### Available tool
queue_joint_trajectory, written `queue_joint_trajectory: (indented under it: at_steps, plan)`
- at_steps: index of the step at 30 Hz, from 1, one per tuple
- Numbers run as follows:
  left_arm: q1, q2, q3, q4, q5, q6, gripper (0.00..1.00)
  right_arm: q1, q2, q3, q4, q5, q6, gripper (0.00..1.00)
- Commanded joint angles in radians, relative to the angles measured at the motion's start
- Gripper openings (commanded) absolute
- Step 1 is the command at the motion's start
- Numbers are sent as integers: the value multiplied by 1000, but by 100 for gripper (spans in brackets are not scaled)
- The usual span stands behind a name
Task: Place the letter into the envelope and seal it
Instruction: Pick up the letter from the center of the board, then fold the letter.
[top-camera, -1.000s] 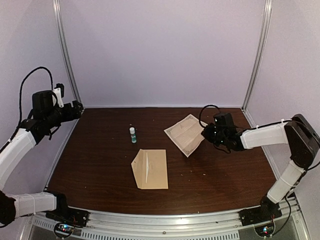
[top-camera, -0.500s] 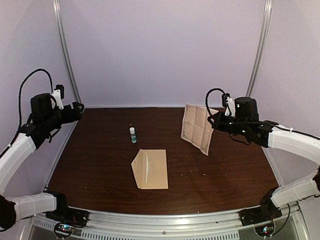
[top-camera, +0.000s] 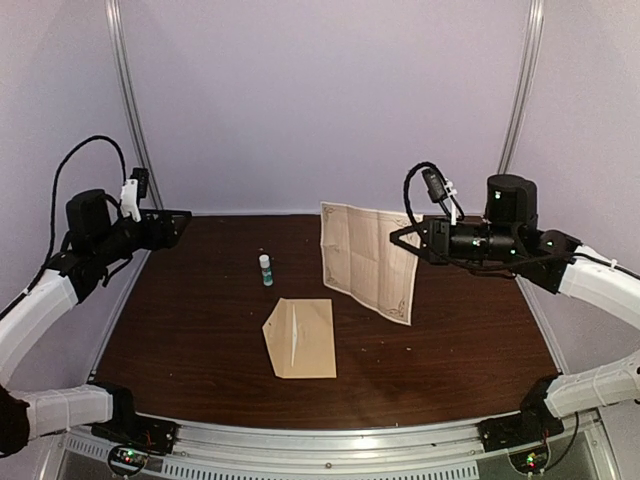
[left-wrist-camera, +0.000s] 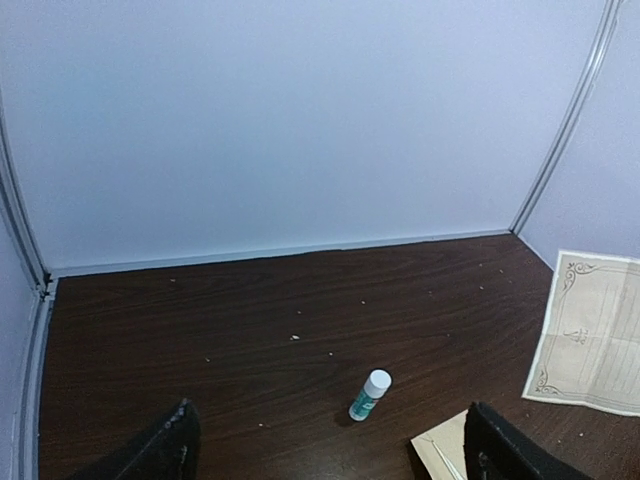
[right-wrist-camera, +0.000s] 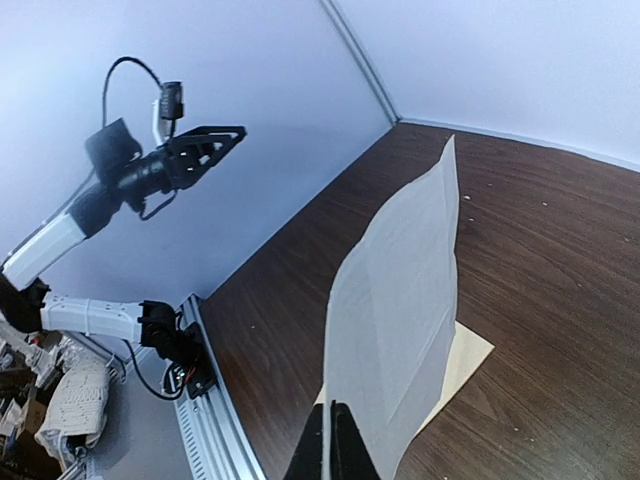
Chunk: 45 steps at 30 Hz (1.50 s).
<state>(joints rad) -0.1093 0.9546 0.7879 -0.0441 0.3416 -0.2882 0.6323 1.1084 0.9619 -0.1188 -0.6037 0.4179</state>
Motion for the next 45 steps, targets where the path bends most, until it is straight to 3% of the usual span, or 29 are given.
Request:
queue_joint_trajectory:
  at_steps: [1, 10, 23, 45]
  plan:
    - [-72, 27, 2, 72, 100, 35, 92, 57, -9, 72, 10, -156, -52, 0]
    - [-229, 25, -110, 235, 136, -167, 92, 106, -46, 116, 66, -259, -67, 0]
    - [-493, 31, -66, 297, 339, -200, 93, 106, -59, 52, 177, -194, 25, 0]
    - [-669, 180, 7, 438, 385, -202, 93, 108, 1, 49, 154, -180, 49, 0]
